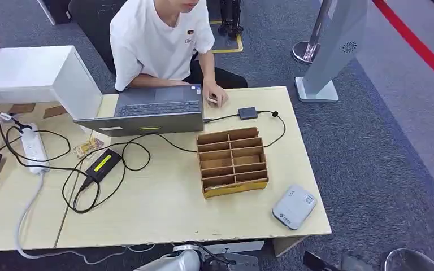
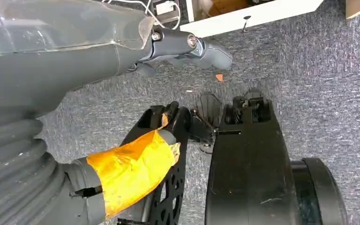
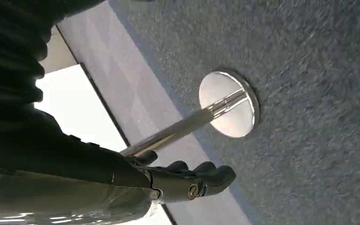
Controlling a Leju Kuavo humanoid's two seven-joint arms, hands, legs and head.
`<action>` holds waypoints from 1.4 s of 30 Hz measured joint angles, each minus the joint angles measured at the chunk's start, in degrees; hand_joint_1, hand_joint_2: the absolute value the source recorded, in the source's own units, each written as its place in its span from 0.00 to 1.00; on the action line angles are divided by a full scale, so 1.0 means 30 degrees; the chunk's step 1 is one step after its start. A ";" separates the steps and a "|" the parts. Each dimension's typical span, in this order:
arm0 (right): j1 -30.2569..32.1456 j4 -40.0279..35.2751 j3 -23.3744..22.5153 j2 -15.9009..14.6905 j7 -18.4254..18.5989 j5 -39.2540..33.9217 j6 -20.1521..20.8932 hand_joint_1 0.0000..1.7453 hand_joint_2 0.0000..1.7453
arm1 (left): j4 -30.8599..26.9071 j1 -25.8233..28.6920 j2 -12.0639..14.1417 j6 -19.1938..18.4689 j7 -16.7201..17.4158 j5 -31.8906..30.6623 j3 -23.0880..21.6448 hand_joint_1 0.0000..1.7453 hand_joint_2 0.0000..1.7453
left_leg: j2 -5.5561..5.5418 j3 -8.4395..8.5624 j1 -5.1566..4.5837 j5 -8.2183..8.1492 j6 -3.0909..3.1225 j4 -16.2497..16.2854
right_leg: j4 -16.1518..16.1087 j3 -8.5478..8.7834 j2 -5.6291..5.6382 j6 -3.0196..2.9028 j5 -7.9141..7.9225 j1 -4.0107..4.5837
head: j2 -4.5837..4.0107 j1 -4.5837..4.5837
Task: Pass the card to the sensor for recognition and then transmit it.
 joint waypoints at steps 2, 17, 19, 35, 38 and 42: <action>0.0030 0.0015 0.0000 0.0138 0.0000 -0.0029 0.0088 0.00 1.00 | 0.0015 0.0000 0.0000 0.0007 0.0000 0.0022 0.0000 0.00 1.00 | 0.0000 0.0001 0.0000 0.0000 0.0000 0.0000 | 0.0000 0.0000 0.0000 0.0000 0.0000 -0.0001 | 0.0000 -0.0007; 0.1010 0.0284 0.0146 0.2659 0.0670 -0.0109 0.3810 0.00 1.00 | 0.0073 0.0000 -0.0022 -0.0029 0.0408 0.0495 0.0000 0.00 1.00 | 0.0004 0.0004 0.0002 -0.0001 -0.0002 -0.0005 | 0.0001 0.0000 0.0003 -0.0002 -0.0003 0.0003 | 0.0007 -0.0007; 0.1020 0.0291 0.0146 0.2776 0.0685 -0.0175 0.4187 0.00 1.00 | 0.0073 0.0000 -0.0029 -0.0036 0.0444 0.0495 0.0000 0.00 1.00 | 0.0005 0.0004 0.0003 0.0000 -0.0002 -0.0005 | 0.0001 0.0002 0.0003 -0.0002 -0.0003 0.0002 | 0.0001 -0.0007; 0.1012 0.0313 0.0146 0.3271 0.1406 -0.0087 0.5362 0.00 0.00 | 0.0080 -0.0006 -0.0029 0.0299 0.1384 0.0101 -0.0029 0.00 1.00 | 0.0007 0.0004 -0.0001 0.0000 -0.0002 -0.0002 | 0.0001 0.0003 0.0003 -0.0001 -0.0003 0.0001 | 0.0000 -0.0007; 0.1003 0.0306 0.0146 0.3322 0.1501 -0.0036 0.5362 0.00 0.00 | 0.0095 -0.0013 -0.0029 0.0197 0.1399 -0.0189 -0.0058 0.00 1.00 | 0.0006 0.0004 -0.0001 0.0000 -0.0002 -0.0003 | 0.0001 0.0003 0.0003 -0.0001 -0.0003 0.0001 | 0.0000 -0.0007; 0.1008 0.0306 0.0146 0.3446 0.1610 0.0007 0.5318 0.00 0.00 | 0.0124 -0.0020 -0.0029 0.0197 0.1494 -0.0357 -0.0095 0.00 1.00 | 0.0006 0.0005 -0.0001 0.0001 -0.0002 -0.0002 | 0.0001 0.0004 0.0003 -0.0001 -0.0003 0.0000 | 0.0000 -0.0007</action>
